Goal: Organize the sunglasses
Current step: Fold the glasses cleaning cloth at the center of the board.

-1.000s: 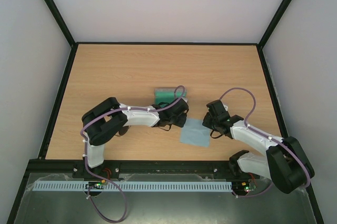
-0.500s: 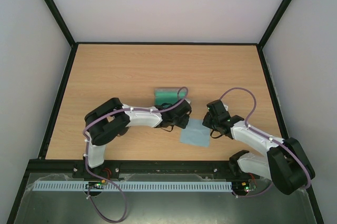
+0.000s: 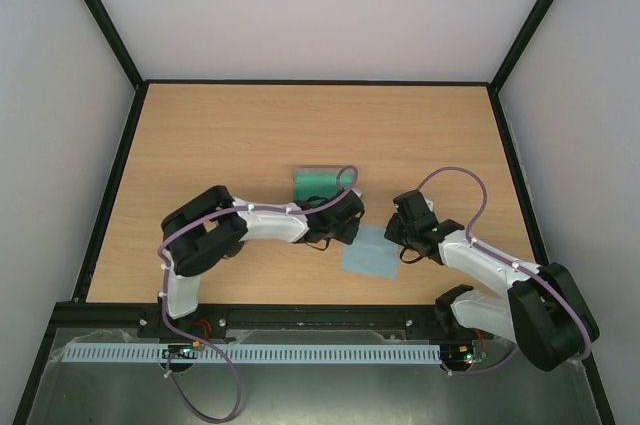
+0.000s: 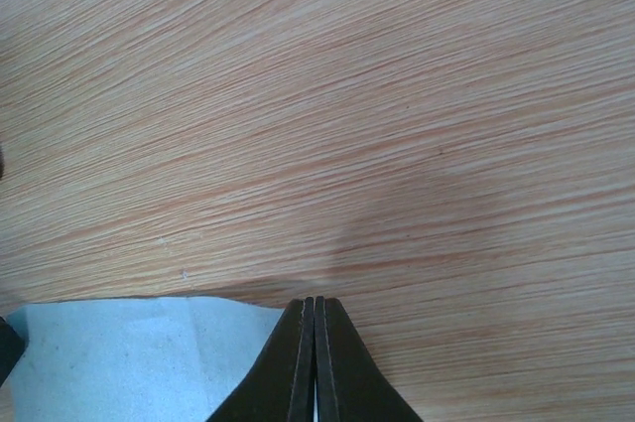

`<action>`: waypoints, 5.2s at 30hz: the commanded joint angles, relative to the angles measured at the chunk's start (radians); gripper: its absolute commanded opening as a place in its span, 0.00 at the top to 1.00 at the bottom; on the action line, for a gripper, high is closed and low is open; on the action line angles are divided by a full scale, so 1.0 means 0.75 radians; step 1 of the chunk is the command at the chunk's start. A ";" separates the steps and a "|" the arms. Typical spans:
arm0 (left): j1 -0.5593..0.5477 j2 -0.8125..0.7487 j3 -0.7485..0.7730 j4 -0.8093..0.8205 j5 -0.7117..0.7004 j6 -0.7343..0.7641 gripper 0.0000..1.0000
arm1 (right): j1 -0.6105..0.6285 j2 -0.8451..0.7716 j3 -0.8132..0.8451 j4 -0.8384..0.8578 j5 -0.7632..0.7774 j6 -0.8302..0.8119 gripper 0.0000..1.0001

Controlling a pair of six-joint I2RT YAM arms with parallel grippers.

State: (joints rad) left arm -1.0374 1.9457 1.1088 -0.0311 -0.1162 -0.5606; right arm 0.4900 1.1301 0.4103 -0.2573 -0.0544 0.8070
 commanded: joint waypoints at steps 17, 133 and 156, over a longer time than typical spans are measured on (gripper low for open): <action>0.129 -0.203 -0.182 0.018 -0.057 0.011 0.98 | -0.007 0.160 0.190 0.063 -0.104 -0.110 0.99; -0.101 -0.453 -0.625 0.320 0.006 -0.176 0.97 | 0.179 -0.065 -0.049 0.056 -0.208 0.012 0.98; -0.138 -0.486 -0.650 0.308 -0.026 -0.208 0.86 | 0.213 -0.106 -0.068 0.051 -0.218 0.034 0.91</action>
State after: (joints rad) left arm -1.1297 1.5974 0.6315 0.1925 -0.1104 -0.7086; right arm 0.6369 1.0710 0.3752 -0.2218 -0.2295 0.8173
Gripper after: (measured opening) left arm 0.133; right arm 0.086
